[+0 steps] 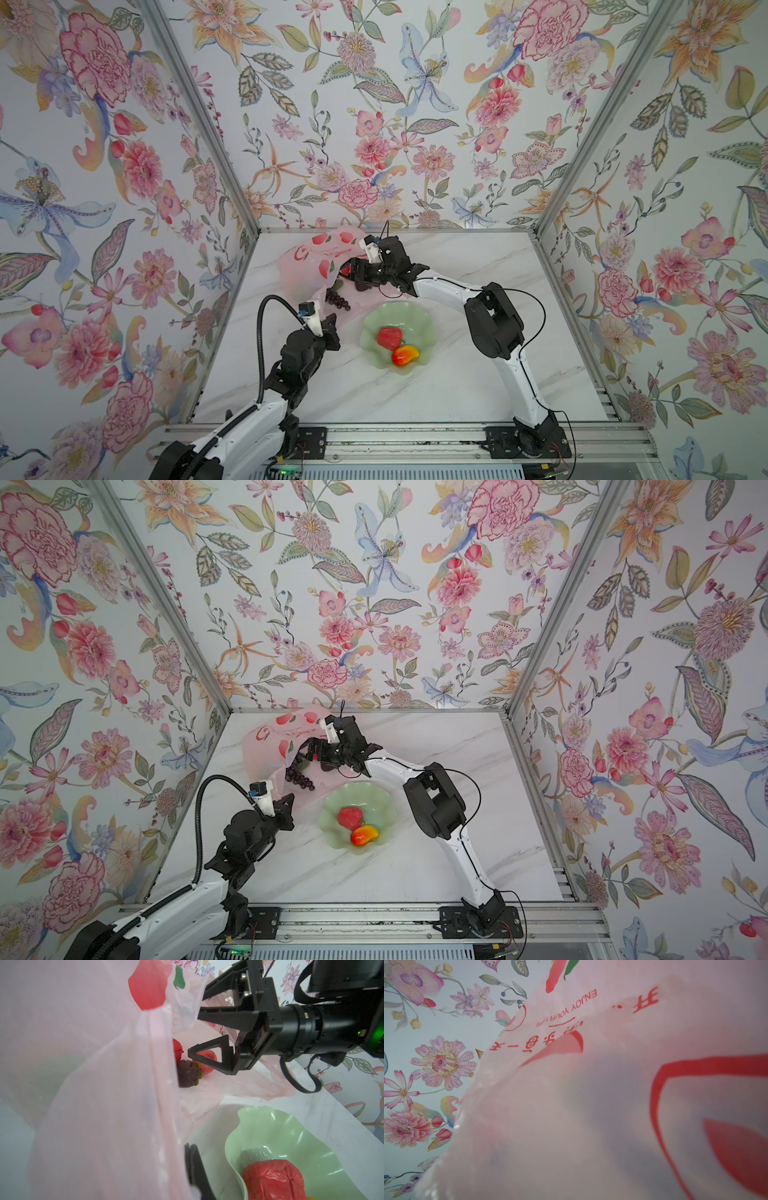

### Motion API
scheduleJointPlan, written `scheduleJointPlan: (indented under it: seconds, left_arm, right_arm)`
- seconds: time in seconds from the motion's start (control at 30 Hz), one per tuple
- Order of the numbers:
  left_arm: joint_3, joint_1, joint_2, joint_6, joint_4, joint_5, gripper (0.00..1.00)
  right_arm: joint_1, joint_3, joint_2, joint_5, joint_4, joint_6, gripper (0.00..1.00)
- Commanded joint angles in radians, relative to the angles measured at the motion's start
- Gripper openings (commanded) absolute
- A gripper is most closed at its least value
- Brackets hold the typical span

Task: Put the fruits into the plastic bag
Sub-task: 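Carry the passion fruit into the bag opening and release it, then withdraw the right gripper from the bag toward the plate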

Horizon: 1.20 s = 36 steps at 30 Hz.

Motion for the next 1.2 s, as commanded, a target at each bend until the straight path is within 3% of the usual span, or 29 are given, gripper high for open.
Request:
scheduleJointPlan:
  seconds: [0.0,0.17,0.33,0.43,0.53,0.6,0.67,0.77,0.93,1.17]
  left_arm:
    - [0.027,0.013,0.010,0.003,0.017,0.022,0.00]
    - [0.022,0.015,0.004,0.002,0.018,0.020,0.00]
    - [0.018,0.015,-0.005,-0.001,0.017,0.016,0.00]
    - [0.016,0.016,-0.007,-0.004,0.015,0.013,0.00]
    - [0.012,0.017,-0.013,-0.006,0.013,0.010,0.00]
    - [0.011,0.020,-0.017,-0.008,0.011,0.010,0.00]
    - [0.010,0.022,-0.018,-0.010,0.011,0.008,0.00]
    - [0.011,0.023,-0.017,-0.012,0.009,0.007,0.00]
    - [0.011,0.025,-0.017,-0.016,0.007,0.003,0.00]
    - [0.024,0.026,0.012,-0.017,0.008,0.007,0.00]
  right_arm:
    - [0.012,-0.053,-0.123,-0.001,0.016,-0.054,0.99]
    - [0.039,-0.143,-0.244,0.013,-0.047,-0.154,0.99]
    - [0.101,-0.211,-0.393,0.114,-0.192,-0.356,0.99]
    - [0.185,-0.281,-0.520,0.321,-0.271,-0.553,0.99]
    - [0.293,-0.439,-0.683,0.602,-0.206,-0.779,0.99]
    - [0.327,-0.580,-0.779,0.711,-0.095,-0.831,0.99]
    - [0.323,-0.750,-0.874,0.774,0.049,-0.798,0.99]
    - [0.270,-0.873,-0.964,0.758,0.069,-0.717,0.99]
    - [0.149,-0.920,-1.025,0.562,-0.117,-0.584,0.99]
    - [0.057,-0.866,-0.957,0.373,-0.301,-0.548,0.99]
